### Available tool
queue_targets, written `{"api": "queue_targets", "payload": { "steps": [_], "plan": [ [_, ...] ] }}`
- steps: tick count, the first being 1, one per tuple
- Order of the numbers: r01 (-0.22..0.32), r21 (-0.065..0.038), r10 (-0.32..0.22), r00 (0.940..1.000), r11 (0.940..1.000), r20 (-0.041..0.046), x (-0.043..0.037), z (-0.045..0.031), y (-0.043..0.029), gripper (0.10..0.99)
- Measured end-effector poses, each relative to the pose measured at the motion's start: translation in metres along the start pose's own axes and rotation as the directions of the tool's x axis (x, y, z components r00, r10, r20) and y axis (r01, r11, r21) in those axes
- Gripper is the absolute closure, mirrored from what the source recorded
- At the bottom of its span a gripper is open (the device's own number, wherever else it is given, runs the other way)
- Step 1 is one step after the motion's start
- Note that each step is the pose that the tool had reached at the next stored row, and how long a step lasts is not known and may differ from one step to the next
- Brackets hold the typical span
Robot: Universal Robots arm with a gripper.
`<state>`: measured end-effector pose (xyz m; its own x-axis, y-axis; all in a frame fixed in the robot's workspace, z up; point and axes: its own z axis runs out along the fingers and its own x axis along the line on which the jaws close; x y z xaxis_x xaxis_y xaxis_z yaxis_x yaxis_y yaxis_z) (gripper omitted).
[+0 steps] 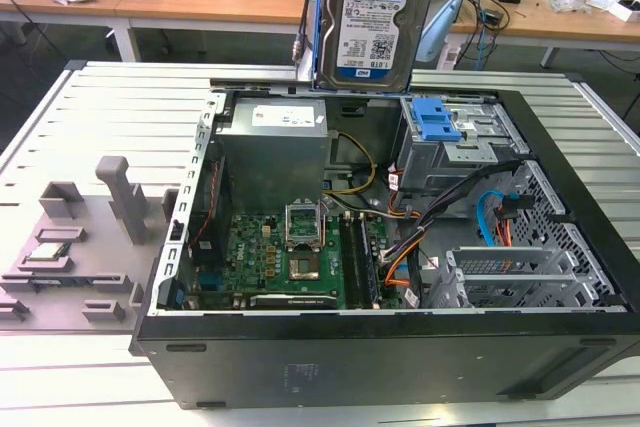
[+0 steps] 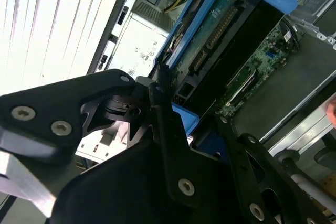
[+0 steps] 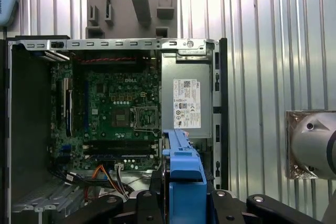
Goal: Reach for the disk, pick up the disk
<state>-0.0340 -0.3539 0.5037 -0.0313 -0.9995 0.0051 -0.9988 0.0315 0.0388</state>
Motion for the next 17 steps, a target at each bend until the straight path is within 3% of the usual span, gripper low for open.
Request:
{"api": "queue_targets", "payload": {
  "steps": [17],
  "plan": [
    [0.0,0.0,0.0,1.0,1.0,-0.0001,0.0292,0.0003,-0.0009,0.718]
  ]
}}
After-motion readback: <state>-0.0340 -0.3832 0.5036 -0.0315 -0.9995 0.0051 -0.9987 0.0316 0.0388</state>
